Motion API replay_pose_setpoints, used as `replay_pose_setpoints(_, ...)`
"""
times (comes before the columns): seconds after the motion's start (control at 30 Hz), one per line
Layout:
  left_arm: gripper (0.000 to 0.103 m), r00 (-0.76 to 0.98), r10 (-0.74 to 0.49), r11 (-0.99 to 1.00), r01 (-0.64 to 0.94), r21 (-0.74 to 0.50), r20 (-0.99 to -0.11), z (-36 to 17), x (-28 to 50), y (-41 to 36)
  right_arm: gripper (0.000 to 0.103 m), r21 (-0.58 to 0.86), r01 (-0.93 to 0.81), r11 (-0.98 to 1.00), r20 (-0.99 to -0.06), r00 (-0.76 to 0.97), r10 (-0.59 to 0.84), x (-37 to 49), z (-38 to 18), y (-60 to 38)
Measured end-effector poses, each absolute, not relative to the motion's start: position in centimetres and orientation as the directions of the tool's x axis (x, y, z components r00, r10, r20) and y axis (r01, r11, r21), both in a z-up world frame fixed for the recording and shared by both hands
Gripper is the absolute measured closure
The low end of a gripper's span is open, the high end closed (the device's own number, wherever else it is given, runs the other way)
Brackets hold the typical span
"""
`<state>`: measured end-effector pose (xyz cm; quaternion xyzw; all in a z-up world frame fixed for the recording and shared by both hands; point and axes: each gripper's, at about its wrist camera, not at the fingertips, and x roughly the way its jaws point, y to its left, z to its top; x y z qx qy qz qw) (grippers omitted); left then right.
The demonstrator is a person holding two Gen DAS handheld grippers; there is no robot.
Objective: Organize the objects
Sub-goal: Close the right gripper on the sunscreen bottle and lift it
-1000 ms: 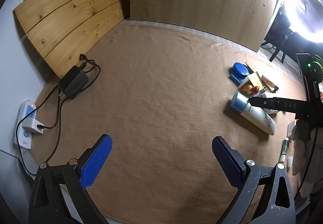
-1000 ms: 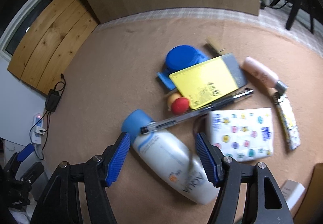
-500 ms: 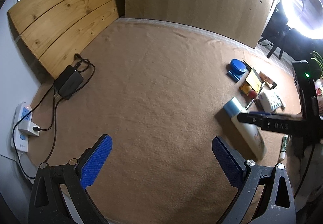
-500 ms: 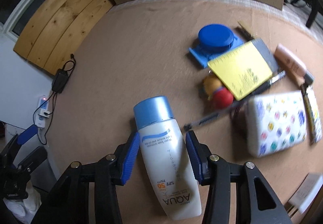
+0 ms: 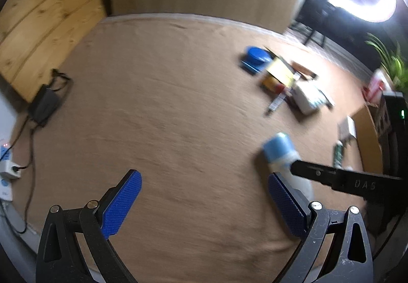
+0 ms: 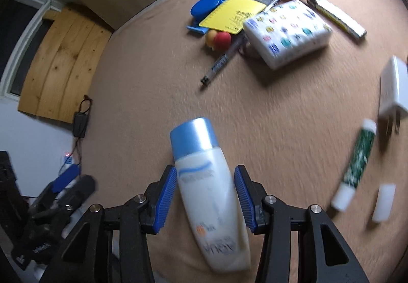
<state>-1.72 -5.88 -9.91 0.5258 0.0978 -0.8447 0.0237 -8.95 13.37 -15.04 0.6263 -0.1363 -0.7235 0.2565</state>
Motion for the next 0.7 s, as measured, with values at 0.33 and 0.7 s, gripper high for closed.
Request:
replay_pose_setpoints(0.33, 0.012, -0.348, 0.236, -0.96, 0.059, -0.273, -0.907, -13.4, -3.1, -0.6, 0.051, 0.497, 0.313, -0.809, -0.836, -0.075, -0.543, -8.8, -13.5, 13.9)
replay_pose_setpoints(0.7, 0.035, -0.315, 0.33, -0.93, 0.051, -0.363, -0.89, -15.1, -3.9, 1.1, 0.052, 0.529, 0.342, -0.776, -0.834, 0.041, -0.55, -8.9, -14.9, 12.1)
